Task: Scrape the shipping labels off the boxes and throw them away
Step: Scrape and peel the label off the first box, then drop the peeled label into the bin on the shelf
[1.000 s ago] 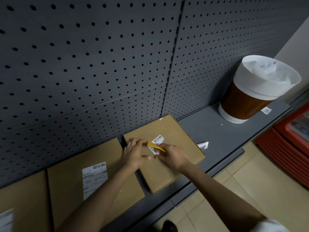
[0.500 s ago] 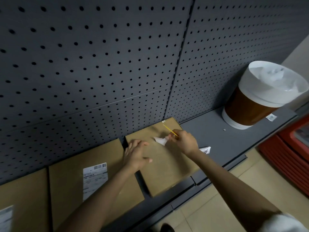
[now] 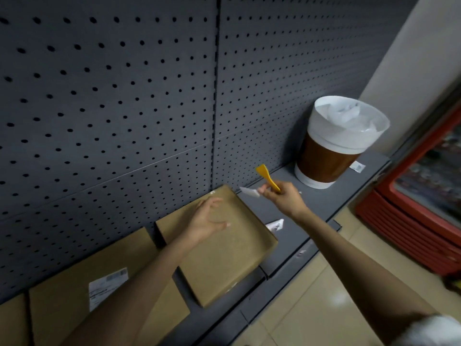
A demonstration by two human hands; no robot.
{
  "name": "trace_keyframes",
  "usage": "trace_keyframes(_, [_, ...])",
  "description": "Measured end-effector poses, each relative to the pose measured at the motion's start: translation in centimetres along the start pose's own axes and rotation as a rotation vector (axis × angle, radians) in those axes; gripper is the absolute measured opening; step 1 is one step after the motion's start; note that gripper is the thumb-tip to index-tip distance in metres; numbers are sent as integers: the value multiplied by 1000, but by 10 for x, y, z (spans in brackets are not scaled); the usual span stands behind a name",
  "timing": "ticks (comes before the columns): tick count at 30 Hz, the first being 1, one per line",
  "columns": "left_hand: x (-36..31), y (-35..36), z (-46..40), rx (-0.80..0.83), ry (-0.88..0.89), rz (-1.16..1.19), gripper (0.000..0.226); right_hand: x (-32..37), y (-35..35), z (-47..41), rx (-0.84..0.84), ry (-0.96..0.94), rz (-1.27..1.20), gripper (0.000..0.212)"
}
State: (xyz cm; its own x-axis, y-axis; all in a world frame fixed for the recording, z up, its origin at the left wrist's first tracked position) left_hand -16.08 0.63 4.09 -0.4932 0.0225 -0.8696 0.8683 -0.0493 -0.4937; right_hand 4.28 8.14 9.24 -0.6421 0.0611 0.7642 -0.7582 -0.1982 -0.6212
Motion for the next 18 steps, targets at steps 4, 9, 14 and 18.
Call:
trace_keyframes(4, [-48,34,-29,82,137,100,56,-15,-15,3,112,-29,-4,23])
trace_keyframes(9, [-71,75,-55,31,177,140,14,-39,-41,-7,185,-35,-53,17])
trace_keyframes(14, [-75,109,-77,-48,159,27,16,-70,-68,-37,305,-53,31,9])
trace_keyframes(18, [-61,127,-83,-140,44,-276,26,-98,-105,-76,278,-79,65,15])
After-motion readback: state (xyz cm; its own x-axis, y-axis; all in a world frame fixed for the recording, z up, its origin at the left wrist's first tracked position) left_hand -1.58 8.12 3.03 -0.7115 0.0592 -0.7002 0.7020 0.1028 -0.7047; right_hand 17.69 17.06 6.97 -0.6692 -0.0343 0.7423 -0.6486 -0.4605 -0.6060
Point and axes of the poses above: each hand's wrist, its own z-axis away from the middle knuckle, its own y-axis out of the palm, x = y × z, the point moved 6 cm from there along -z, towards the middle knuckle, and after that the axes turned 11 degrees about y, right-handed, at the moved point
